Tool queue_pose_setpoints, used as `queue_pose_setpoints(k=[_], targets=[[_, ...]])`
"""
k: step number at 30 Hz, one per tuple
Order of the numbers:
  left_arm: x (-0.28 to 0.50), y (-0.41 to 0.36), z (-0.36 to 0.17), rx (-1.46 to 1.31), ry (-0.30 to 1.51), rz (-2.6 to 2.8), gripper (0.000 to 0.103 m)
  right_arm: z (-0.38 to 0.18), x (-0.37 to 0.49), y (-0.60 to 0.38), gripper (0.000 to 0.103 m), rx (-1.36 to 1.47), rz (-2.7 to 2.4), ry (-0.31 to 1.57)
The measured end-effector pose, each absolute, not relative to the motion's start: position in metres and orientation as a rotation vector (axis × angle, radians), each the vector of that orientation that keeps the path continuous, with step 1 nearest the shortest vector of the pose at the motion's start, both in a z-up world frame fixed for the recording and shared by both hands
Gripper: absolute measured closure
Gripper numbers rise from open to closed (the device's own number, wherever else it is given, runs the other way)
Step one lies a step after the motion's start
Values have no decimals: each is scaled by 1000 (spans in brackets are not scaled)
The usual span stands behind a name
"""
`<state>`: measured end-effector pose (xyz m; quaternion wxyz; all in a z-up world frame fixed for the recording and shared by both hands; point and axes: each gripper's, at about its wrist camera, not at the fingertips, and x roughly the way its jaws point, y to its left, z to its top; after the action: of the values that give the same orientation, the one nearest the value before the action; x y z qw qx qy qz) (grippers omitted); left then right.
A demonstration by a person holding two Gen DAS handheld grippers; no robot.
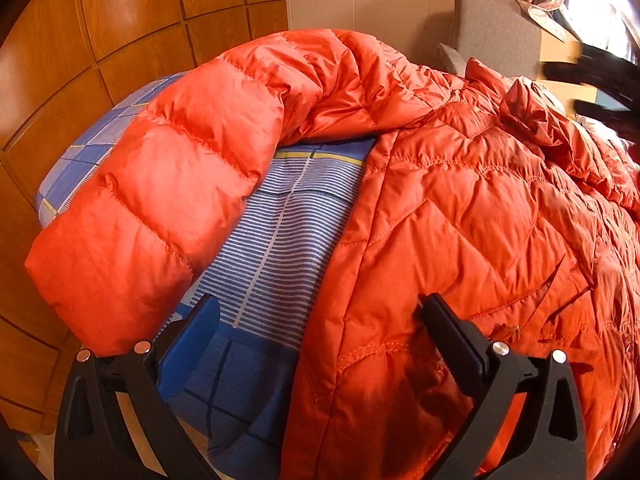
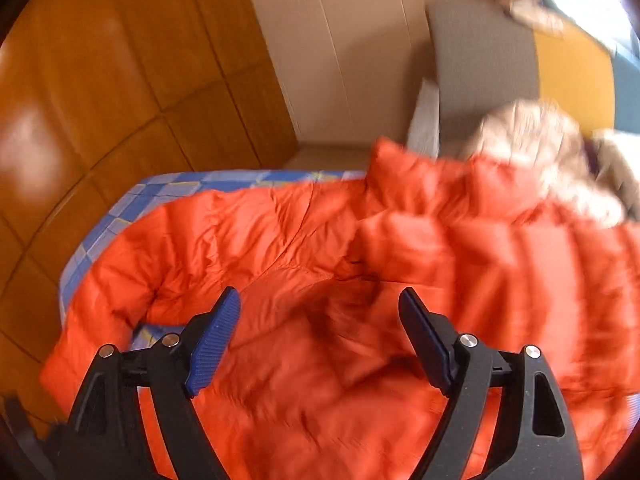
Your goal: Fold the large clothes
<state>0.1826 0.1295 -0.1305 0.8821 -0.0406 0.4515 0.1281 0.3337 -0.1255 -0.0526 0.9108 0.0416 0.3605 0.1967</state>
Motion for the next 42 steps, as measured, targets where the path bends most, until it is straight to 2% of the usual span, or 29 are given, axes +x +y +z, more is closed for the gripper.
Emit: queue_pose_setpoints(k=[7,8,9,15,22,31,32,34,36,39,42], targets=[[192,116,-102,-104,903,238,2,-43,296,-259,22,114,34,637],[196,113,-98,-104,900,229,2,-46,296,-280,25,119,-43,641],[201,107,-94,-102,897,216,2,-51,296,-305,32,130,-136,654],[247,64,-71,-76,860,122,2,-80,299,-407,33,225,-414,722],[319,7,-59,-67,835,20,2,-108,318,-420,33,291,-373,794],[405,-47,-83,-49,880,-11,3,-115,333,-382,33,137,-310,789],[411,-48,-87,-53,886,-16,5,-115,332,-382,33,135,-310,787],[423,-52,-96,-38,896,-2,22,-117,331,-383,33,140,-309,786],[430,-50,-105,-45,921,-19,45,-119,331,-383,33,145,-303,787],[431,-45,-113,-75,917,-26,52,-118,329,-384,33,155,-287,789],[425,-41,-114,-84,906,-35,55,-99,322,-390,33,198,-292,697]])
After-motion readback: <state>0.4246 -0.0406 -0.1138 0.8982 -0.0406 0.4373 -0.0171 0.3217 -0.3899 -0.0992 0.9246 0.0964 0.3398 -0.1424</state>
